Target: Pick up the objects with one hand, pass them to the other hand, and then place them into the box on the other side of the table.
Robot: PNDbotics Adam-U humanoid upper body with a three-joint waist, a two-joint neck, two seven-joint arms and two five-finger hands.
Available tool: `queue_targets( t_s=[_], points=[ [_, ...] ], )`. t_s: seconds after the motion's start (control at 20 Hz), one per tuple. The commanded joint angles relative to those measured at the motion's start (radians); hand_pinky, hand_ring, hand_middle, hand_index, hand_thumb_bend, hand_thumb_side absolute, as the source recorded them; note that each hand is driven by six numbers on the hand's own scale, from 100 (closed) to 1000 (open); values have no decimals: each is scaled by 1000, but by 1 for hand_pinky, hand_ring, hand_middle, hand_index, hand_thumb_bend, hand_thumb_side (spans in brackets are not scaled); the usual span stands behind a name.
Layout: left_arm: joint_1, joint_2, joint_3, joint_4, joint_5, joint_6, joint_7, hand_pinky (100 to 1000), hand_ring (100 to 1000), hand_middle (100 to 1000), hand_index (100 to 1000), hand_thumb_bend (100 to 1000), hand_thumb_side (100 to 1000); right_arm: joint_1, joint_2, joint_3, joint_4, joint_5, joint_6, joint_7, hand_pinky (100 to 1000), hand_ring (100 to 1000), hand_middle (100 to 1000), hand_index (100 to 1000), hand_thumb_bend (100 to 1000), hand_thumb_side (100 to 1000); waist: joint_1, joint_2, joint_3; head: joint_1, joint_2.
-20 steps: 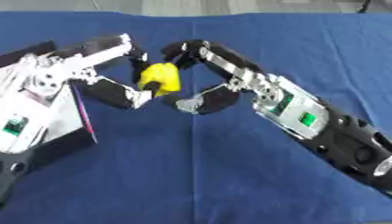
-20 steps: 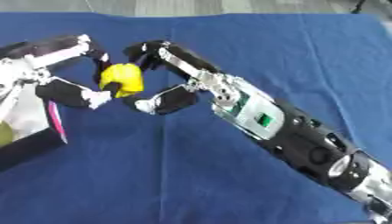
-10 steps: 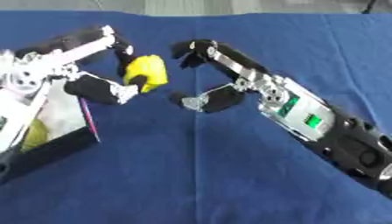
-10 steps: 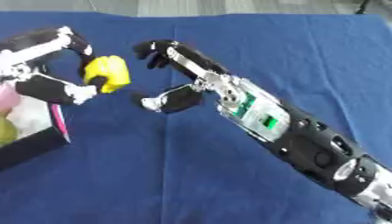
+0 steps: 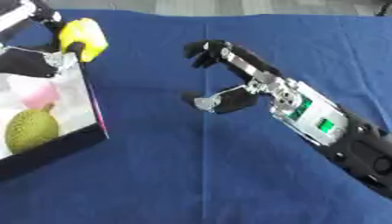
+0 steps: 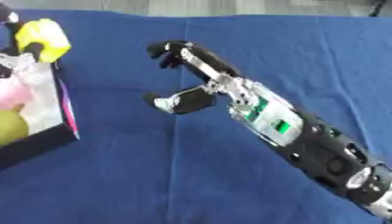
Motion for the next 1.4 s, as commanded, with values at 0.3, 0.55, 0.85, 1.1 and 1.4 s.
queue_targets(
  t_s=[0.3, 0.55, 0.85, 1.1, 1.4],
  points=[
    [8, 91, 58, 77, -30, -10, 45, 910, 570, 347, 363, 100, 202, -3, -23, -14, -21, 12, -16, 3, 787, 758, 795, 890, 403, 276, 5, -21, -1, 39, 2],
    [22, 113, 83, 147, -80, -15, 62, 907, 577, 353, 372, 100, 197, -2, -22, -9, -21, 27, -18, 20, 788, 758, 793, 885, 406, 283, 4, -20, 0, 57, -3],
    [26, 106, 108, 234, -149, -35, 49, 912, 590, 375, 397, 100, 202, 0, -19, -5, -21, 48, -21, 42, 790, 757, 791, 881, 410, 291, 0, -19, 2, 75, -5],
    [30, 102, 123, 277, -188, -48, 46, 946, 603, 403, 418, 100, 207, 0, -15, -2, -21, 58, -19, 48, 790, 757, 791, 881, 410, 294, -3, -17, 1, 95, -4],
    [34, 99, 124, 307, -228, -64, 17, 1000, 631, 507, 536, 100, 209, 2, -11, 0, -21, 70, -19, 54, 790, 757, 790, 880, 412, 296, -7, -16, 2, 121, -7]
  ],
)
